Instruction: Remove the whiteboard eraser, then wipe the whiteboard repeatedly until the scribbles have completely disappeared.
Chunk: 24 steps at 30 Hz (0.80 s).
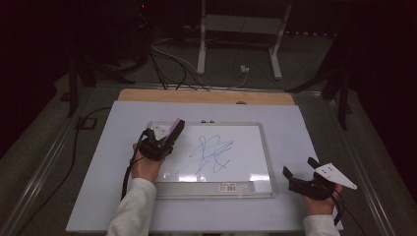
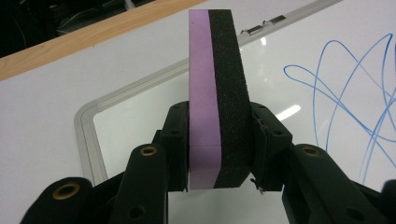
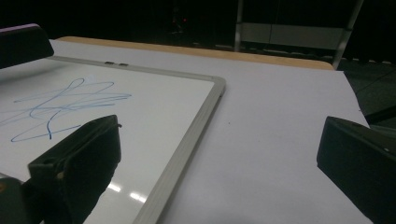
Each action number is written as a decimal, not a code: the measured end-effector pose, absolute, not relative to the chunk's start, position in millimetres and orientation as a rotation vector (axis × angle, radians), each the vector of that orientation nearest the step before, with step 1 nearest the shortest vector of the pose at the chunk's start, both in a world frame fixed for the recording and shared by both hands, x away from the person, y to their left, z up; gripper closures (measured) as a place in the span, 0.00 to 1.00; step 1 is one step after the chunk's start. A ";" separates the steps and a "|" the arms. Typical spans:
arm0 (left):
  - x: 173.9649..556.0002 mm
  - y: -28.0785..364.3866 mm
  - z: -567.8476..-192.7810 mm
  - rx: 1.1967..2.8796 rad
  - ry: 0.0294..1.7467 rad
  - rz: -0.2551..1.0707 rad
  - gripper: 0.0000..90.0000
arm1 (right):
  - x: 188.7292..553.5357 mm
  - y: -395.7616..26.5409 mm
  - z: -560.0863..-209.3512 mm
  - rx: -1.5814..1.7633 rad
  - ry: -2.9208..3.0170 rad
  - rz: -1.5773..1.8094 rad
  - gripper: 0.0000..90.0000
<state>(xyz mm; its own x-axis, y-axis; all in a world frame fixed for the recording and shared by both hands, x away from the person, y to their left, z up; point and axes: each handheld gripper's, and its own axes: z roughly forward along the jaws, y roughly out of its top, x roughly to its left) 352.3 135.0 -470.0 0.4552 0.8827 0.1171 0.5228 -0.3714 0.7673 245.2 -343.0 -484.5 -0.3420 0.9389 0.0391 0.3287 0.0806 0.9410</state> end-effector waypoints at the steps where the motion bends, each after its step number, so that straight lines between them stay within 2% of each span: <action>1: 352.4 134.9 -470.1 2.044 1.169 0.699 0.71 | 245.9 -341.5 -484.9 1.256 1.752 1.265 0.00; 24: 359.0 121.2 -475.7 2.080 1.145 0.724 0.71 | 246.1 -343.6 -484.7 1.261 1.742 1.264 0.00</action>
